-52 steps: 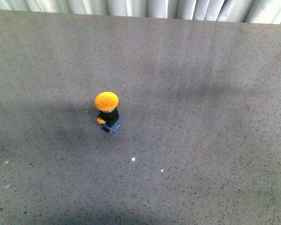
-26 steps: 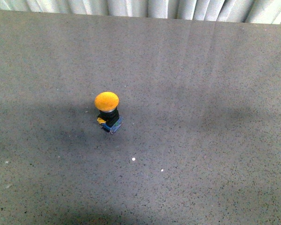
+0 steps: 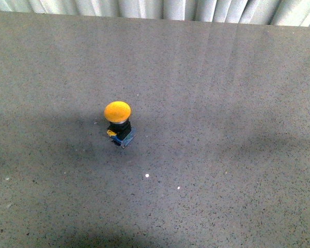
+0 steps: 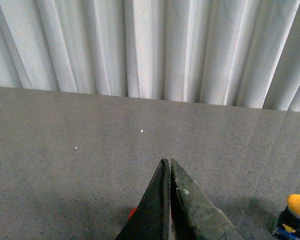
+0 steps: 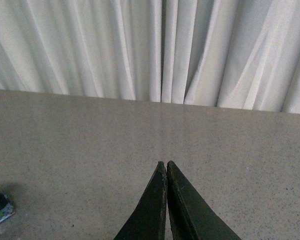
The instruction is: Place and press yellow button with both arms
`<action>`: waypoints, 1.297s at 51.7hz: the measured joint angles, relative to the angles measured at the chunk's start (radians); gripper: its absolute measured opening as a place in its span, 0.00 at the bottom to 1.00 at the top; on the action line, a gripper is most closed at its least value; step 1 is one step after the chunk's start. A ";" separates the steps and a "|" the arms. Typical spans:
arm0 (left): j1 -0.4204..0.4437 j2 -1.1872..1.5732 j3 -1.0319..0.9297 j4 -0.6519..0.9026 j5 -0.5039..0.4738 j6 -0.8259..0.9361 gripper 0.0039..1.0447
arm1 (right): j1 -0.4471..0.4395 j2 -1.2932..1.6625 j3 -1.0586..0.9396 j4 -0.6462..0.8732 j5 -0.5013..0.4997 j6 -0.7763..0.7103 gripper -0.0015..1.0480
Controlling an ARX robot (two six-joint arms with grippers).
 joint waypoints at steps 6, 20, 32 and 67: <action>0.000 0.000 0.000 0.000 0.000 0.000 0.01 | 0.000 -0.078 0.000 -0.072 0.000 0.000 0.01; 0.000 0.000 0.000 0.000 0.000 0.000 0.01 | 0.000 -0.187 0.000 -0.179 0.000 0.000 0.01; 0.000 0.000 0.000 0.000 0.000 0.000 0.01 | 0.000 -0.264 0.000 -0.256 0.000 0.000 0.01; 0.000 0.000 0.000 0.000 0.000 0.000 0.09 | 0.000 -0.496 0.000 -0.493 0.000 -0.002 0.03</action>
